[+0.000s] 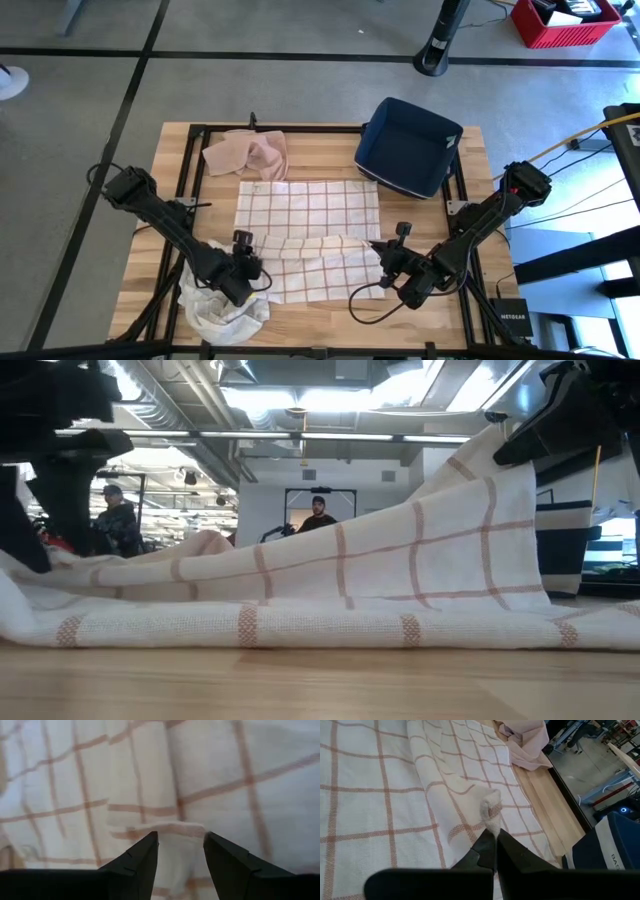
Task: Fold towel
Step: Fold the white with red-stripe towel
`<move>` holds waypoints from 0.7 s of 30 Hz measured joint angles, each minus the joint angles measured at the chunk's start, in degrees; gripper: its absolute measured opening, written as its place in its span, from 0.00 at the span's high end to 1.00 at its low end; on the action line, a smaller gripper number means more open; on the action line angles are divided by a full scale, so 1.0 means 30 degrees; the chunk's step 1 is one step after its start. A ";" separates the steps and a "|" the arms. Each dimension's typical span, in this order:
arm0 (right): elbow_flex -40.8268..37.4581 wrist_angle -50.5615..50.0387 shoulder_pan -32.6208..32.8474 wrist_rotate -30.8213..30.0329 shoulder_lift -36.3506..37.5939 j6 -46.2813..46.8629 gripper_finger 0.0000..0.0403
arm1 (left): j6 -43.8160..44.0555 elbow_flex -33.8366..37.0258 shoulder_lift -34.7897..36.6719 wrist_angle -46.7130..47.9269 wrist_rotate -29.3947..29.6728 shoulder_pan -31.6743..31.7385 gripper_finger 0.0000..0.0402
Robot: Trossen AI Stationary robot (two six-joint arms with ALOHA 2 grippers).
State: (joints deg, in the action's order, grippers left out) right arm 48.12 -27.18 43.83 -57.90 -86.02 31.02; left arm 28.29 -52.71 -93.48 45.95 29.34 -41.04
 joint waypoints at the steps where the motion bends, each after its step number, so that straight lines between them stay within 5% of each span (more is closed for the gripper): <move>1: 0.0000 0.0004 0.0000 -0.0001 0.0000 0.0002 0.98 | 0.0126 0.0000 -0.0032 0.0011 0.0369 0.0003 0.62; 8: 0.0000 0.0007 0.0000 -0.0019 0.0000 0.0002 0.98 | 0.1641 0.0000 0.0090 0.0001 0.1116 0.0076 0.64; 15: 0.0000 0.0007 0.0000 -0.0005 0.0000 0.0002 0.98 | 0.2938 -0.0029 0.0117 0.0335 0.1123 0.0193 0.84; 18: 0.0000 0.0014 0.0000 -0.0005 0.0000 0.0002 0.98 | 0.4448 -0.0647 0.0126 0.2498 0.1408 0.0248 0.96; 21: 0.0000 0.0007 0.0000 -0.0104 0.0000 -0.0005 0.98 | 0.6689 -0.1743 0.0126 0.5907 0.2949 0.0049 0.97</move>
State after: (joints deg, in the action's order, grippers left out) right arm 48.12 -27.16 43.83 -58.21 -86.02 31.00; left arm 48.36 -57.94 -93.10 63.67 38.18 -40.89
